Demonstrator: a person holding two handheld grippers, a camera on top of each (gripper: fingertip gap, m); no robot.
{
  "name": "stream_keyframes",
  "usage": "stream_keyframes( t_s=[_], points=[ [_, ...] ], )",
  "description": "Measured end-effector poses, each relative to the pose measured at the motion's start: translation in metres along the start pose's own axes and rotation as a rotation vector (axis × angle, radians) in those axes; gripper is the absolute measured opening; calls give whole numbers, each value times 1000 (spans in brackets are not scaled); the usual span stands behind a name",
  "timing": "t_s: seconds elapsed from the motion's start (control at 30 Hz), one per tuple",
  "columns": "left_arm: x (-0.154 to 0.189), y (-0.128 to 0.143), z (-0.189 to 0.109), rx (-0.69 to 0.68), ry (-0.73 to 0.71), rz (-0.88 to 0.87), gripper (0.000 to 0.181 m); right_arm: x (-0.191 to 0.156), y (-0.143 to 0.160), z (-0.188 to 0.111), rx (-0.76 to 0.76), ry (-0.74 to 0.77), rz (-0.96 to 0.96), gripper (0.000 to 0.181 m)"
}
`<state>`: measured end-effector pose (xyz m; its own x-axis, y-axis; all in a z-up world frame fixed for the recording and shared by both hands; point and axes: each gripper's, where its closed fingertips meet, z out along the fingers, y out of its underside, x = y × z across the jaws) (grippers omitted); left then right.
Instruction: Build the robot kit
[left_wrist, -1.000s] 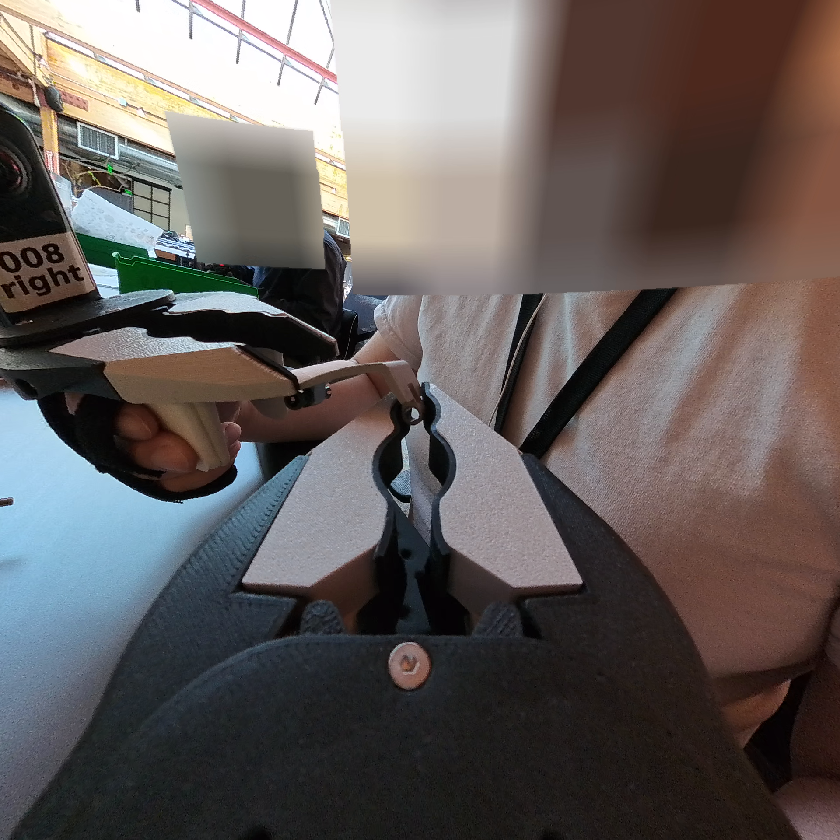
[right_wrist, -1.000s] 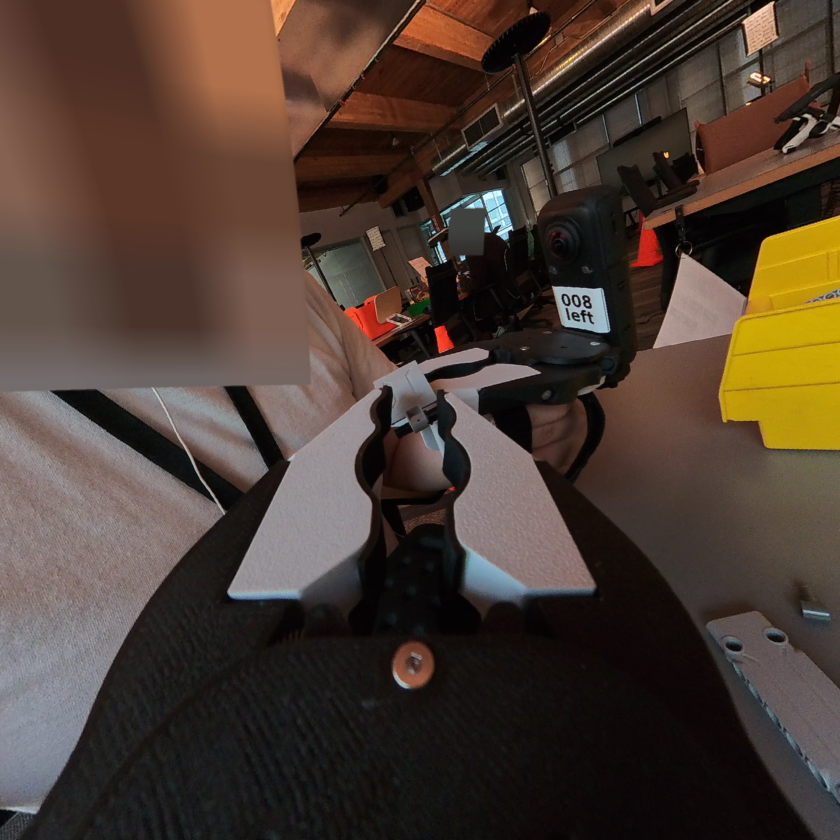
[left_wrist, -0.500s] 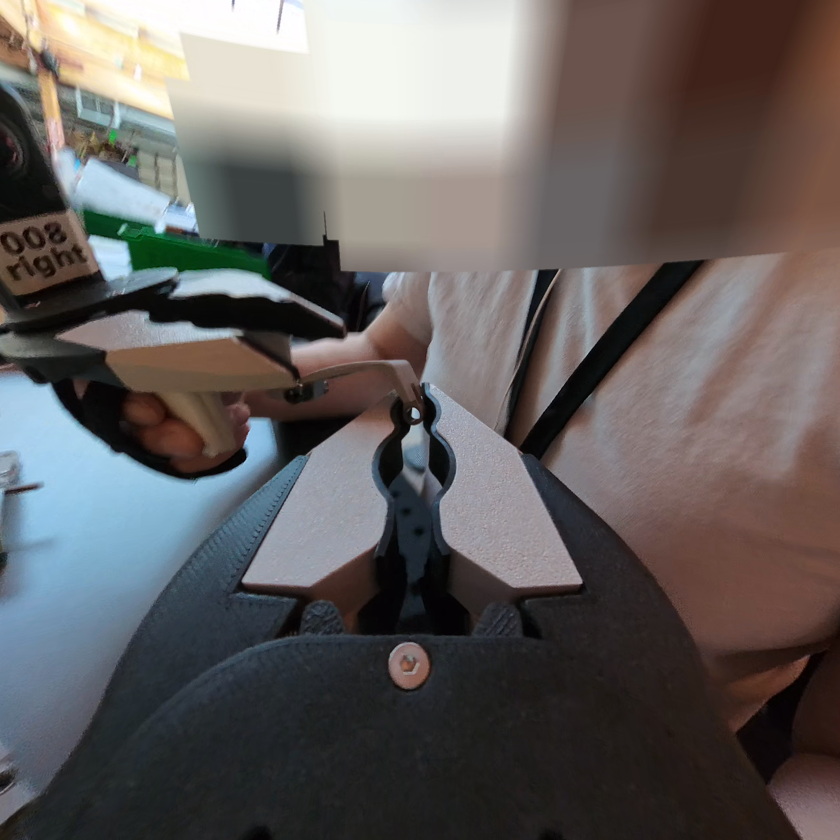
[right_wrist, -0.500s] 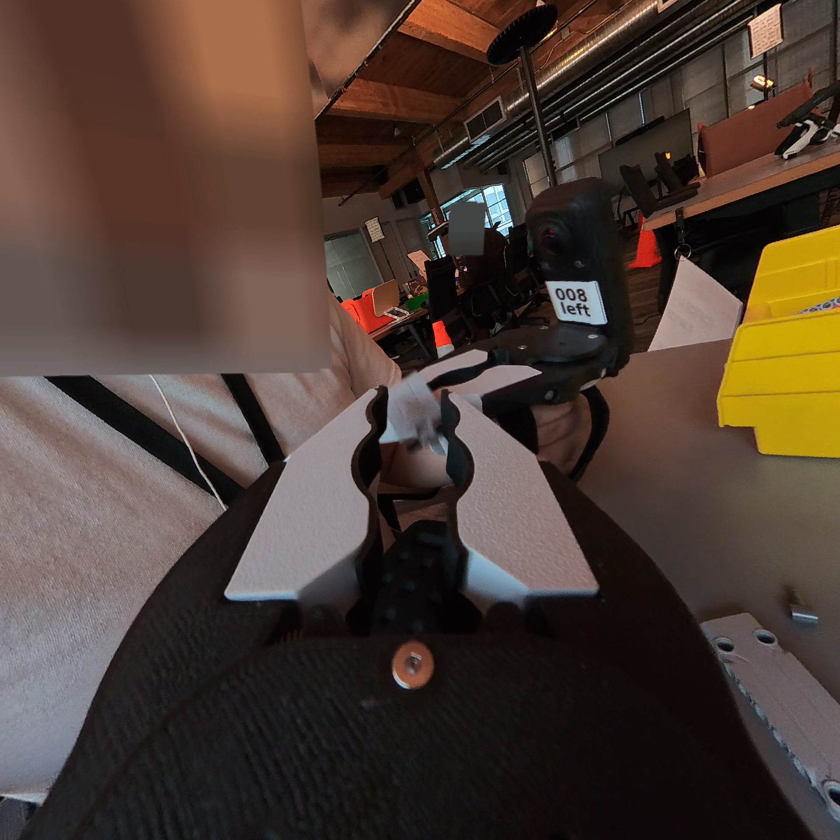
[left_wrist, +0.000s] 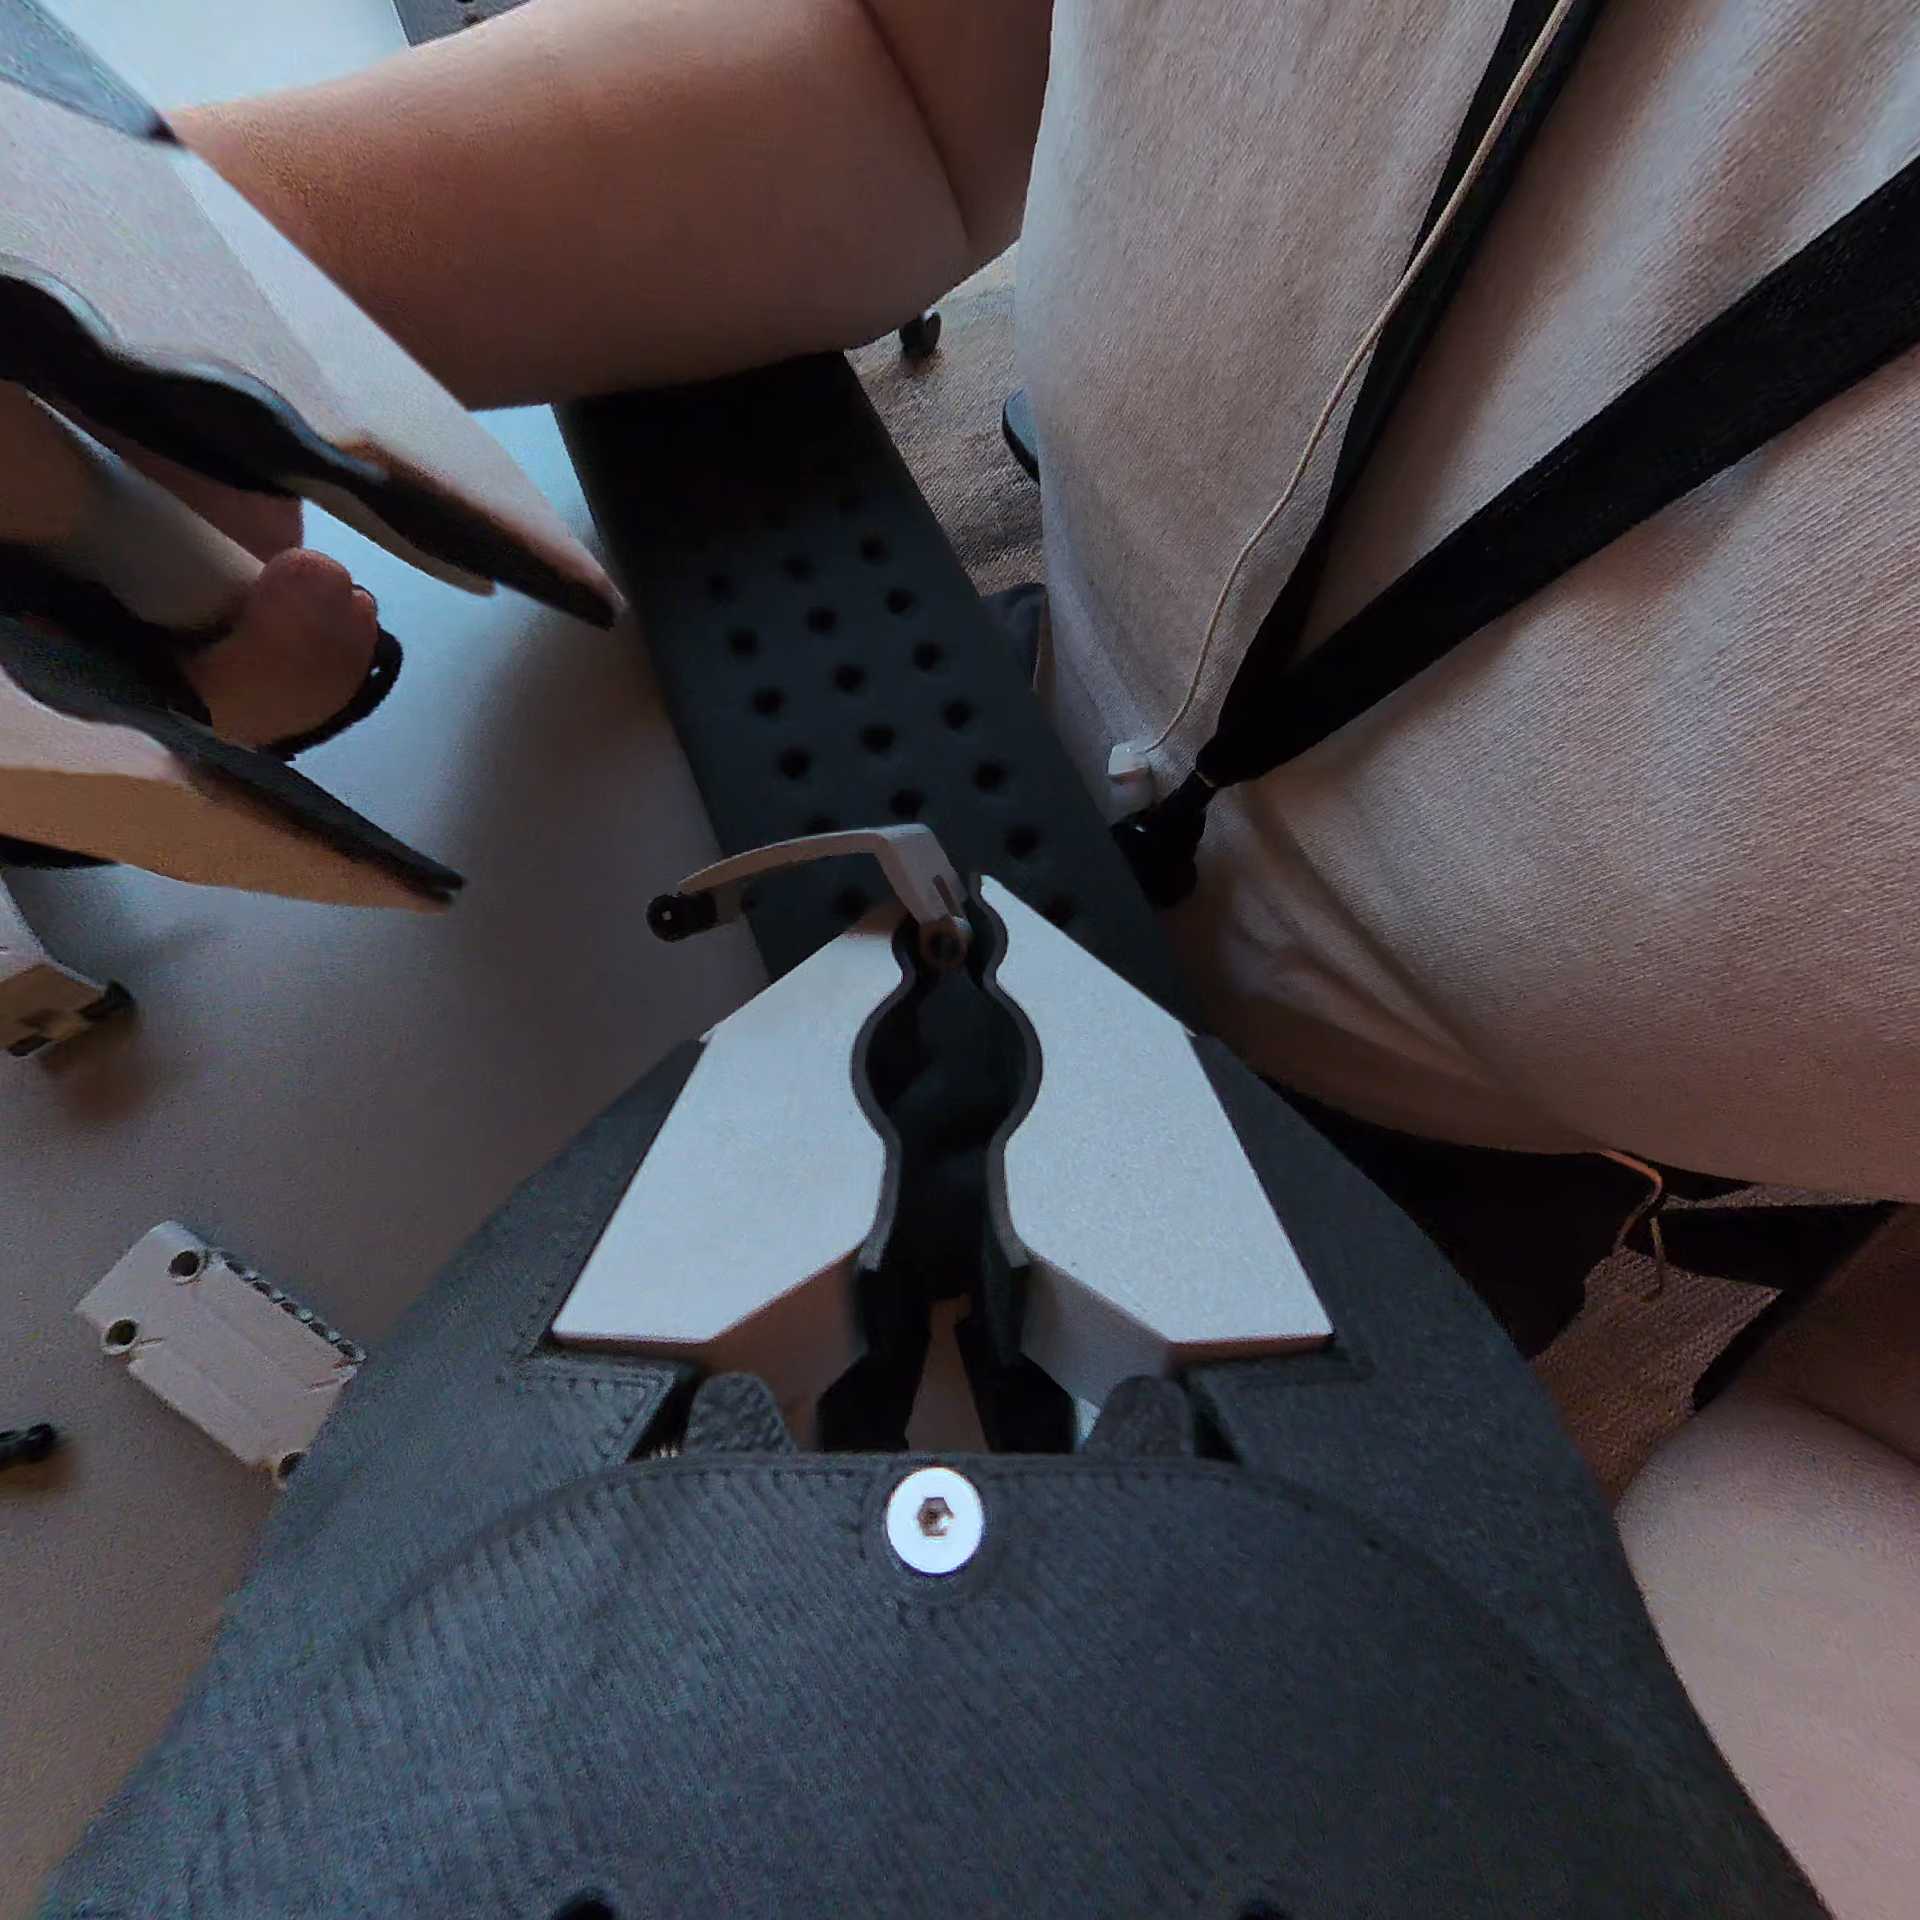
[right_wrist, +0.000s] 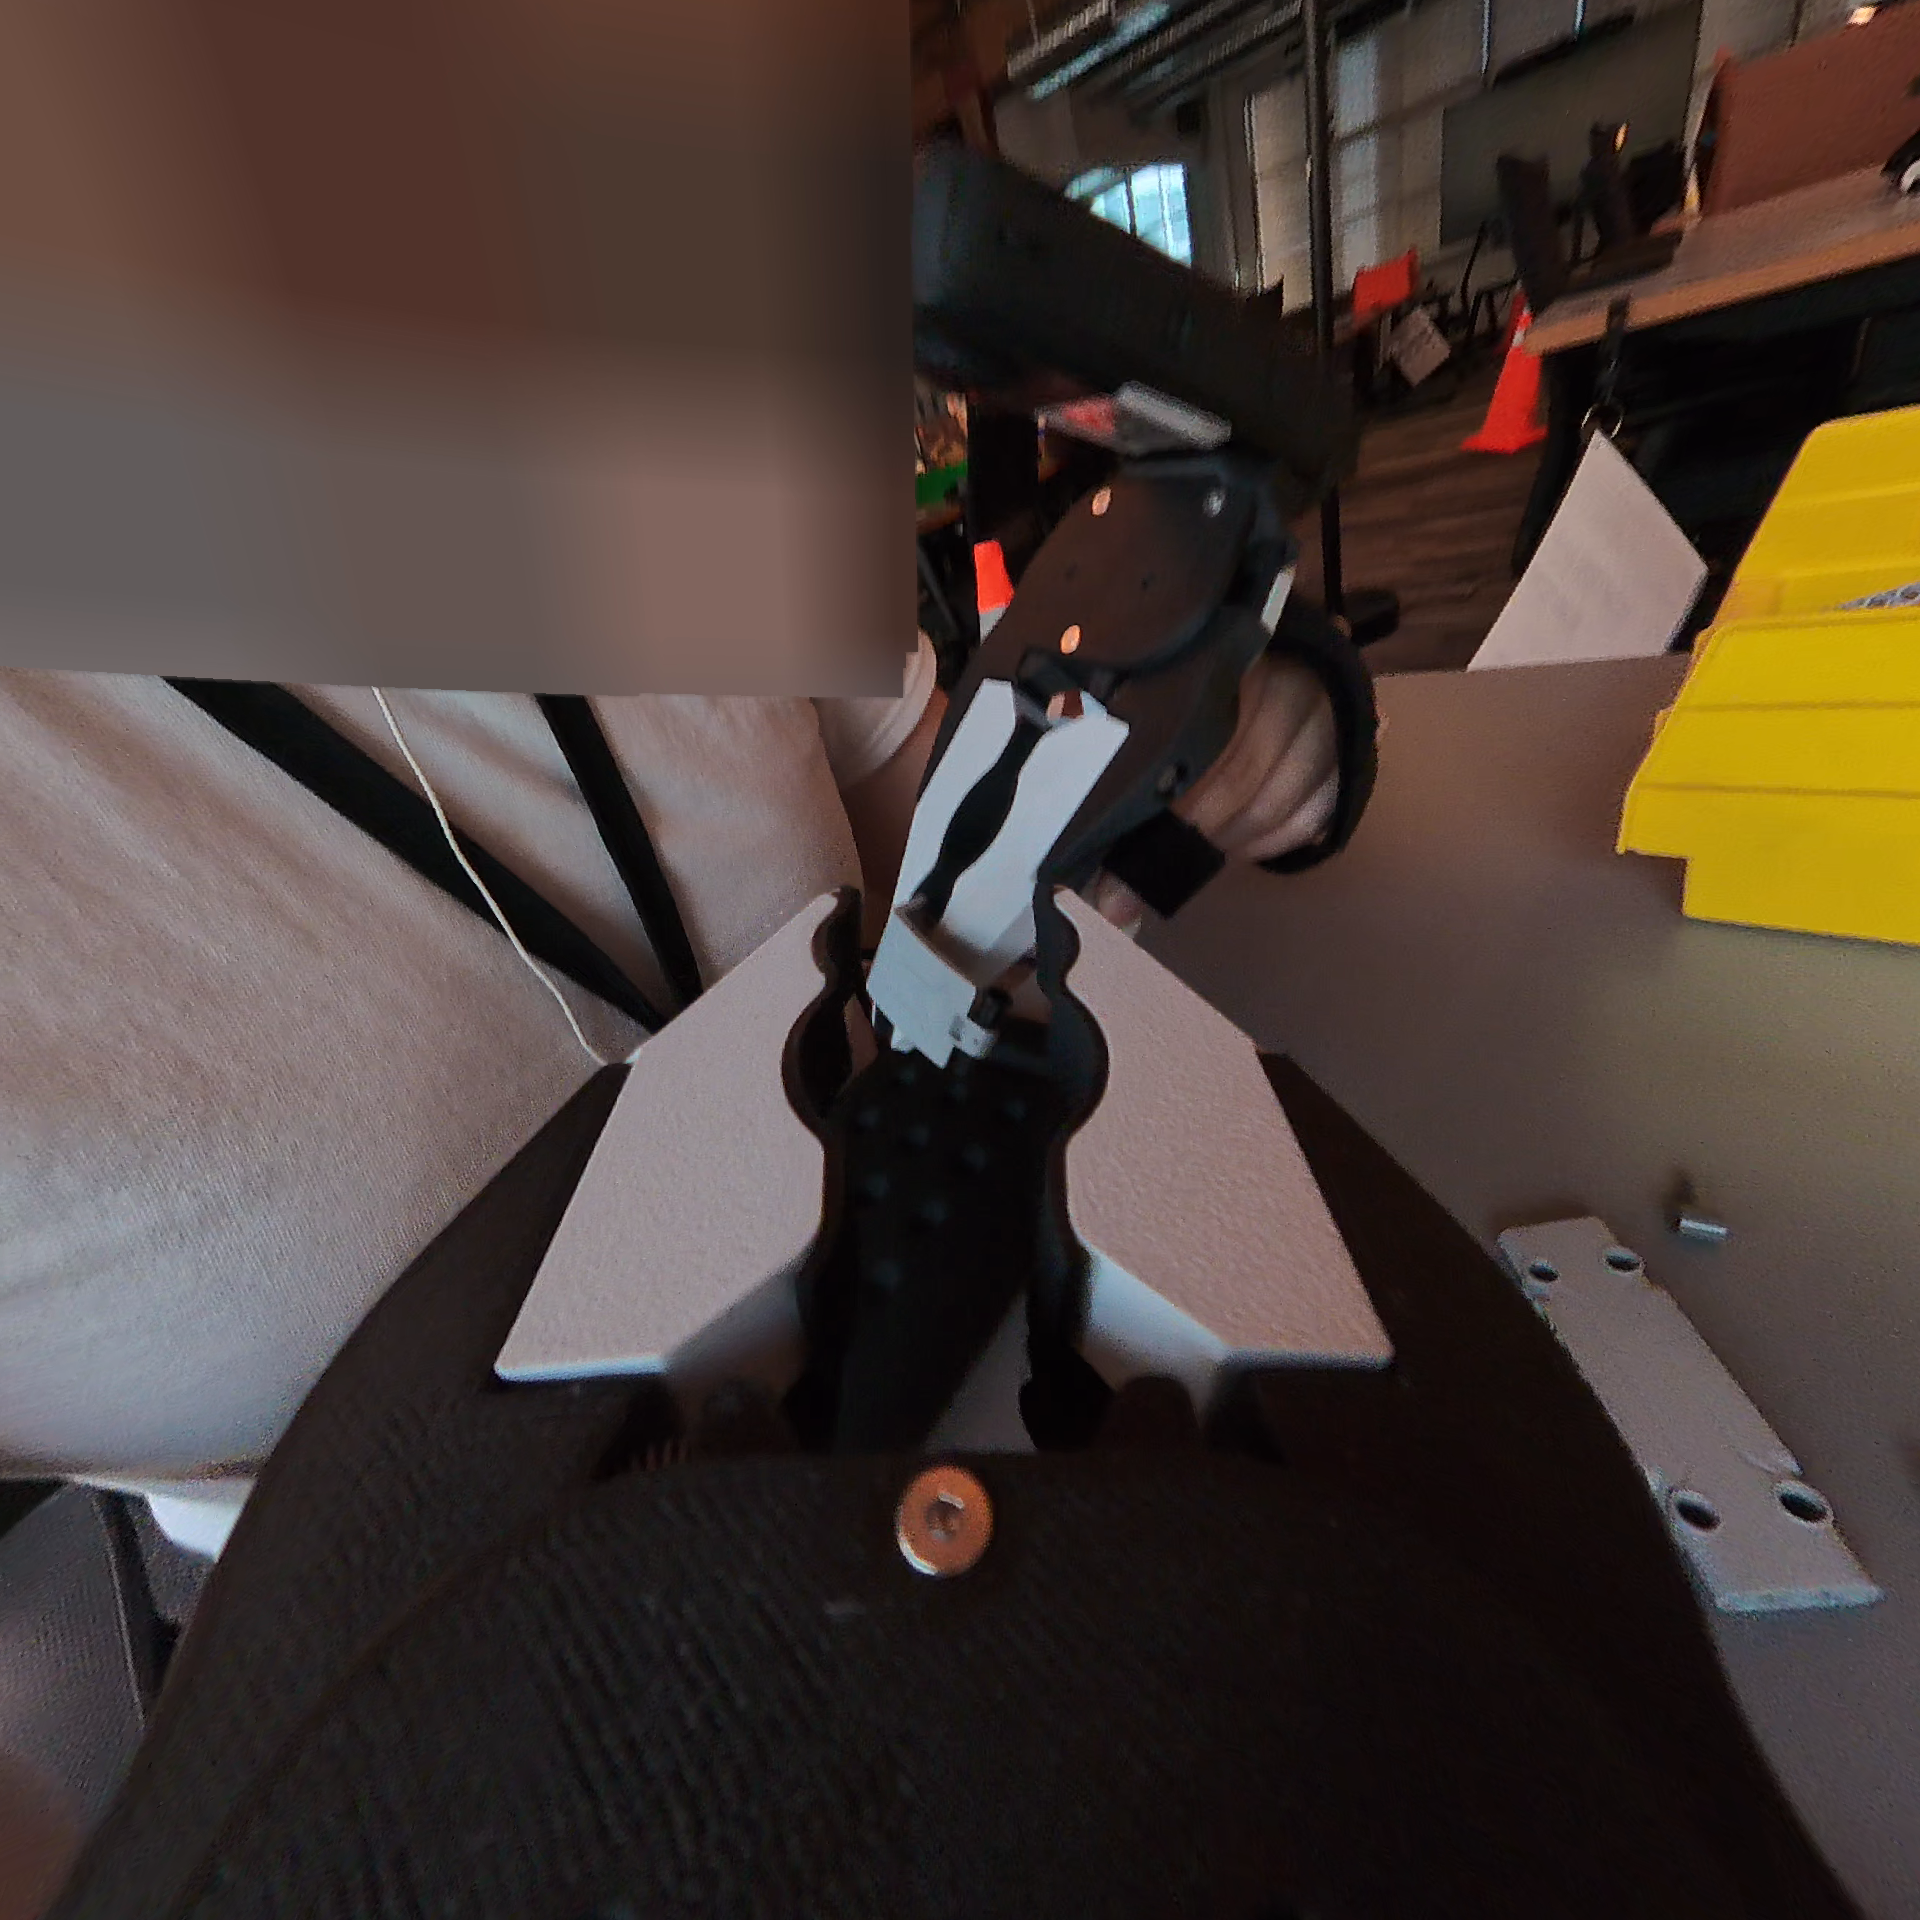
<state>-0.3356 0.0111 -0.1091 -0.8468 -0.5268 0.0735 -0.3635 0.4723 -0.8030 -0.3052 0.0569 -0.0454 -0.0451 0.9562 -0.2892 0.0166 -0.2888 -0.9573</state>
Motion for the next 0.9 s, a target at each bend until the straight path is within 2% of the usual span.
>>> stream_keyframes(
  t_s=[0.13,0.33,0.43,0.5,0.67,0.77,0.9],
  points=[
    [1,-2,-3,-2,-17,18,2,0,17,7,-84,-2,-6,33],
    [3,-8,-8,57,-17,5,2,-4,21,14,-101,-35,23,33],
    [0,-12,-9,110,-29,-21,2,2,21,13,-104,3,24,33],
    [0,-20,-13,185,-33,-28,2,9,17,12,-84,48,-5,39],
    [3,-52,-32,509,27,-78,2,5,-1,17,-14,88,-128,55],
    [6,-66,-49,697,82,-97,2,1,-3,23,-21,83,-170,54],
    [6,-67,-58,776,123,-102,2,-8,-21,25,97,18,-129,43]
  ],
)
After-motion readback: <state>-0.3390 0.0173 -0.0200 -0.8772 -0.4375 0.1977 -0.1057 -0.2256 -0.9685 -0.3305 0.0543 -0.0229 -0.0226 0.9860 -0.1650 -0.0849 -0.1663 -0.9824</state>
